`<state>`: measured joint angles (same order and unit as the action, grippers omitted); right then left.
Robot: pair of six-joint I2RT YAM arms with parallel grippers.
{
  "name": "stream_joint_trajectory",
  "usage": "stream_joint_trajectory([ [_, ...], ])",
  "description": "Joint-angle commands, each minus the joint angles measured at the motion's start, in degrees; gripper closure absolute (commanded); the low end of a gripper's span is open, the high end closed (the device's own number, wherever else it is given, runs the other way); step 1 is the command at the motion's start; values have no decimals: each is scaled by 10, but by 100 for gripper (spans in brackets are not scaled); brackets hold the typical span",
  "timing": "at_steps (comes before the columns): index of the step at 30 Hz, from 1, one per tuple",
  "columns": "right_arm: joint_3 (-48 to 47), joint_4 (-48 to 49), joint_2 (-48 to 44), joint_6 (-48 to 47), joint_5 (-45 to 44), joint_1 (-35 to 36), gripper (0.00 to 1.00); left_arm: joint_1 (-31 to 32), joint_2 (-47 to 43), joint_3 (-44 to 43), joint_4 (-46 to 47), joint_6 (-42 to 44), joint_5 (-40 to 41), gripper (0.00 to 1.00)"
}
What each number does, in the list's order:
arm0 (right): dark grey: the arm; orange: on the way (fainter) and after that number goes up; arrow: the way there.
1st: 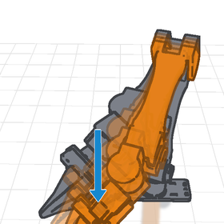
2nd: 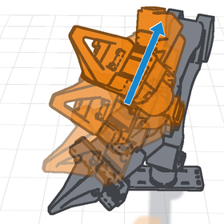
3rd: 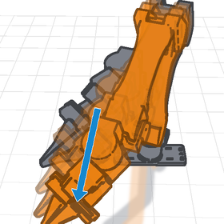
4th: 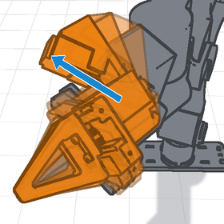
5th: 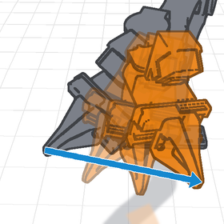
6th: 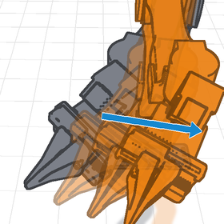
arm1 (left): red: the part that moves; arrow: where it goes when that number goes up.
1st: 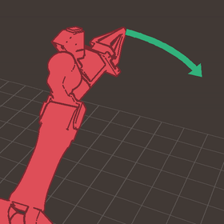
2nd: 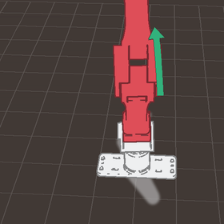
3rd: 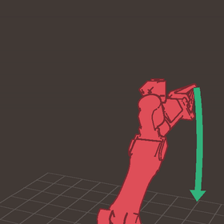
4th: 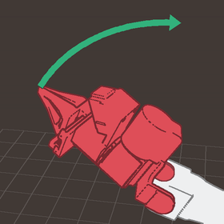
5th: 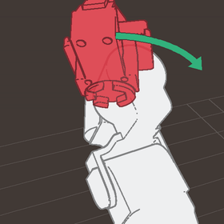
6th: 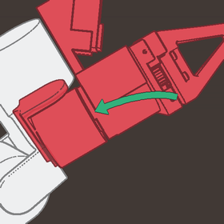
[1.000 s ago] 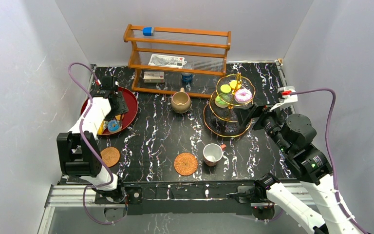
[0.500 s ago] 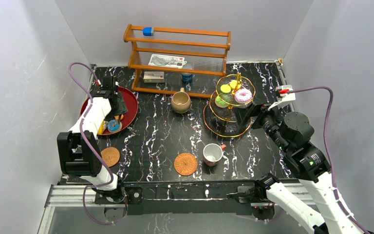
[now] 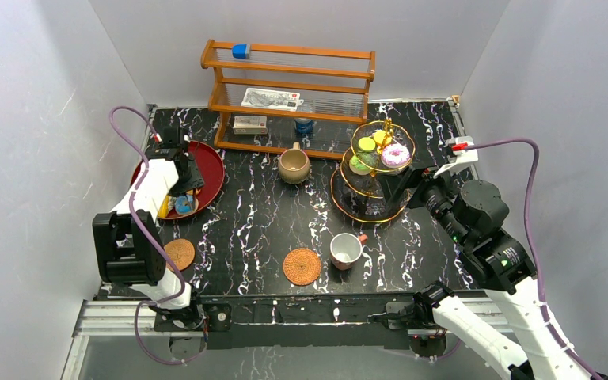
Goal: Serve the afternoon tea
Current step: Pick up the desert from the tray.
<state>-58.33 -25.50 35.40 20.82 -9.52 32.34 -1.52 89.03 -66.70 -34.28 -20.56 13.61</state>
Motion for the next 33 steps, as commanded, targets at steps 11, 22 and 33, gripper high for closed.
stream_joint_trajectory([
  [11,-14,32,-1,1,10,3,1,-1,-15,-35,-20,16,-68,64],
  [22,-19,22,-4,4,1,3,1,5,-49,-72,-39,16,-126,66],
  [33,-31,8,-4,4,-10,2,1,49,-66,-131,-59,10,-182,67],
])
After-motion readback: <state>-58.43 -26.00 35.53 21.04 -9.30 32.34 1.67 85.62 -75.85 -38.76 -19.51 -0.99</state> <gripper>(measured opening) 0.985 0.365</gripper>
